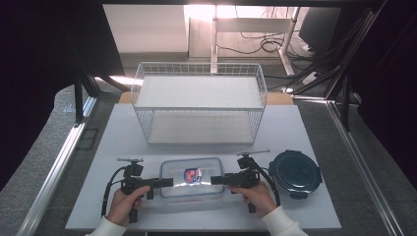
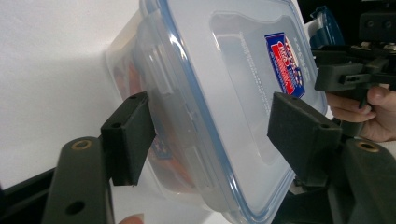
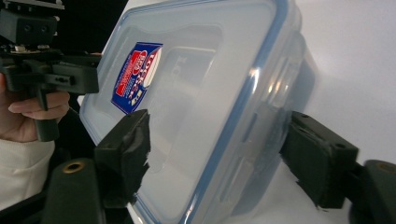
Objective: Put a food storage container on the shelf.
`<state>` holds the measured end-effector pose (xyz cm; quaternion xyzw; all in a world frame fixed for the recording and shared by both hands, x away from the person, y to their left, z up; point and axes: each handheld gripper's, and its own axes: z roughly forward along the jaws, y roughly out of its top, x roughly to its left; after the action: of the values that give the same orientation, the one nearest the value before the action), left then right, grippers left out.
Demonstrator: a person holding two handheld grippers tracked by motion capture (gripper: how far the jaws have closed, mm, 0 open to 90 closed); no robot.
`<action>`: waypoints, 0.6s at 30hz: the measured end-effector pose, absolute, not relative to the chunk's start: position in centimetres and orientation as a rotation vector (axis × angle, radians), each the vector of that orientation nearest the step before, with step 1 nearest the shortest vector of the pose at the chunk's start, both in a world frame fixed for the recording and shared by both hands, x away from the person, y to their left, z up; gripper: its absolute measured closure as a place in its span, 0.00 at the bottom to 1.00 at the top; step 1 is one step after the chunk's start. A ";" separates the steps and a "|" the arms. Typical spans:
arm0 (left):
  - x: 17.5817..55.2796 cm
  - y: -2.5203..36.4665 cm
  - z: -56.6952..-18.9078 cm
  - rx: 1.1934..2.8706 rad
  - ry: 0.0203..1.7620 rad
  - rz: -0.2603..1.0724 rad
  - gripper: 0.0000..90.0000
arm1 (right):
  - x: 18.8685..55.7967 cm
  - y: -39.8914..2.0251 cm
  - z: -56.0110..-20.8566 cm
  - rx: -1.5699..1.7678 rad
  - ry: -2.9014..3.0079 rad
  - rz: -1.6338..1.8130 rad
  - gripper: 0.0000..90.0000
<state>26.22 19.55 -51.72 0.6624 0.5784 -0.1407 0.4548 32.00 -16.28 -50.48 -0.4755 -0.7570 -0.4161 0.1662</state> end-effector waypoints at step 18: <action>25.3 20.0 -49.9 1.632 1.439 -0.274 0.48 | 30.7 -16.6 -49.3 -1.397 -2.130 -1.297 0.48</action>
<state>25.30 19.97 -49.92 0.6619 0.5839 -0.1111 0.4568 30.72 -16.64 -49.32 -0.4837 -0.7378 -0.4493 0.1410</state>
